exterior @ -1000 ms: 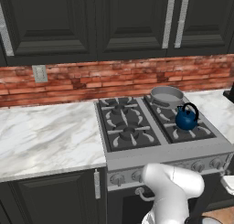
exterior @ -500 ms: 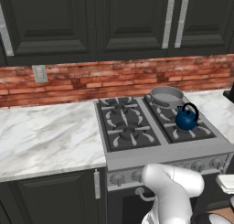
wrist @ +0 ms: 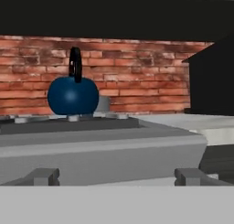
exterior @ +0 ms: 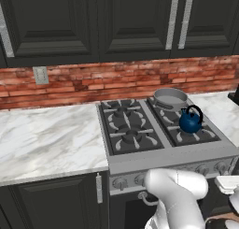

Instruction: Pick the kettle from the counter and place it on a stove burner. Then turn the burner on.

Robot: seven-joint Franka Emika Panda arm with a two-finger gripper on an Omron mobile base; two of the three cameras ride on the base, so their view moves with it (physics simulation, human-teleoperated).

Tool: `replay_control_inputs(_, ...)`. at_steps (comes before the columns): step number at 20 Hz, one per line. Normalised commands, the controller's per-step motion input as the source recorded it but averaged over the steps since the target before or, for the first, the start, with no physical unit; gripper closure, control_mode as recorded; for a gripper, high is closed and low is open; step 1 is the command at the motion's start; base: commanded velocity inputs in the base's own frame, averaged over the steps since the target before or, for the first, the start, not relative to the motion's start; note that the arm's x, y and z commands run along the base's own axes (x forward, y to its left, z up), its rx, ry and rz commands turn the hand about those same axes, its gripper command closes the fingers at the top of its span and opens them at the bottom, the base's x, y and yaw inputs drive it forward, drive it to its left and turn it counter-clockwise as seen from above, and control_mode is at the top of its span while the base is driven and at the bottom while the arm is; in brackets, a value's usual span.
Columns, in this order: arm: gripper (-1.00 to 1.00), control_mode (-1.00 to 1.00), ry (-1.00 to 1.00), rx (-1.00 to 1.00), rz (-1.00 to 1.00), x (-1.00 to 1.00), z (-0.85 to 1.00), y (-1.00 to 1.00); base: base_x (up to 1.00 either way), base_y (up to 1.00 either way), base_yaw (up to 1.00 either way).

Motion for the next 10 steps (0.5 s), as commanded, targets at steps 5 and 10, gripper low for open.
replay_control_inputs(5, -1.0, -1.0, 0.03, 0.0, 0.0, 0.26, -0.22, -0.05, 0.0, 0.0, 0.0)
replay_control_inputs(10, -1.0, -1.0, 0.02, 0.0, 0.0, 0.2, -0.22, -0.17, 0.0, 0.0, 0.0)
